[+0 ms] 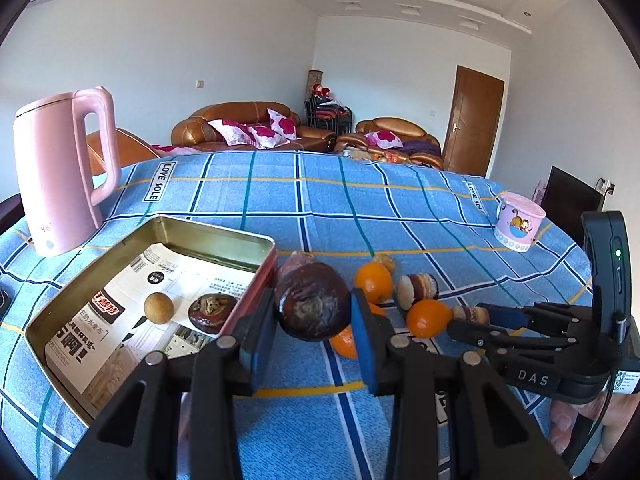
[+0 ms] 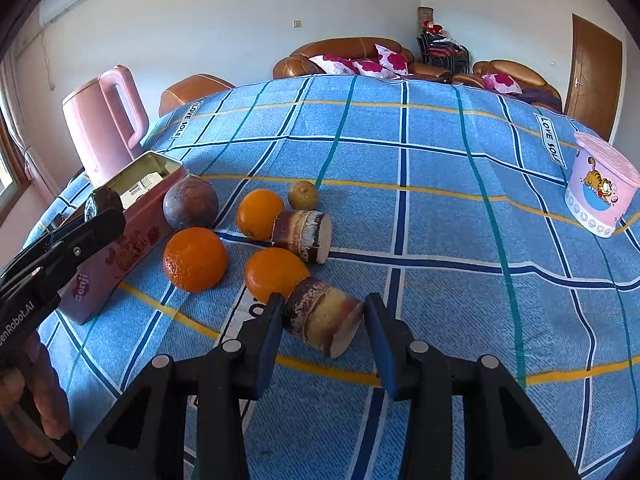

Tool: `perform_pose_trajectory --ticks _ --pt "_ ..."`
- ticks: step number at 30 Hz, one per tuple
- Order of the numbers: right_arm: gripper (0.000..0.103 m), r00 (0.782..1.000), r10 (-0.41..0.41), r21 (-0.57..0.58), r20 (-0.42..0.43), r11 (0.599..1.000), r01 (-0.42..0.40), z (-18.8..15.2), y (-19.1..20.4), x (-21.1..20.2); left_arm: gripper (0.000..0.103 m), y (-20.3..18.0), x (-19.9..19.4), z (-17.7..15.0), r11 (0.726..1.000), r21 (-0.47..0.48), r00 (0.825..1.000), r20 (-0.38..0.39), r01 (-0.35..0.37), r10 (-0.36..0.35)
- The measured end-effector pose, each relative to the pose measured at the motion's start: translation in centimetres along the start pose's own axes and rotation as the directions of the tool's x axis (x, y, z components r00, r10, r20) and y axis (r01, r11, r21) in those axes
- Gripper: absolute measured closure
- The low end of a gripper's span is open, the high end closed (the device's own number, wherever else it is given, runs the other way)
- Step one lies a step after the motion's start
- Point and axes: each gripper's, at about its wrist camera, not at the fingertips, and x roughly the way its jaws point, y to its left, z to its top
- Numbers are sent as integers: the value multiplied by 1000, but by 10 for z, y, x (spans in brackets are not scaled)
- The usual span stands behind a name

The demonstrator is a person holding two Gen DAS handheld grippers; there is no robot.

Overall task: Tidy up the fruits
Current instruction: 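Grasp the cylindrical brown-and-white roll with the right tool, then lift and carry the mangosteen toward the tin while the right tool carries the roll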

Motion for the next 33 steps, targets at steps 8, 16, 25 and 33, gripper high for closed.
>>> perform_pose_trajectory --ticks 8,16,25,33 --pt "60 998 -13 -10 65 1000 13 1 2 -11 65 -6 -6 -1 1000 27 999 29 -15 14" --pt "60 988 -15 -50 151 999 23 -1 9 -27 65 -6 -11 -1 999 29 998 58 -20 19" --pt "60 972 -22 -81 233 996 42 -4 16 -41 65 -10 -18 -1 998 46 995 94 -40 35" --pt "60 957 -21 -88 289 995 48 -7 18 -51 65 -11 -22 -2 998 50 992 119 -49 42"
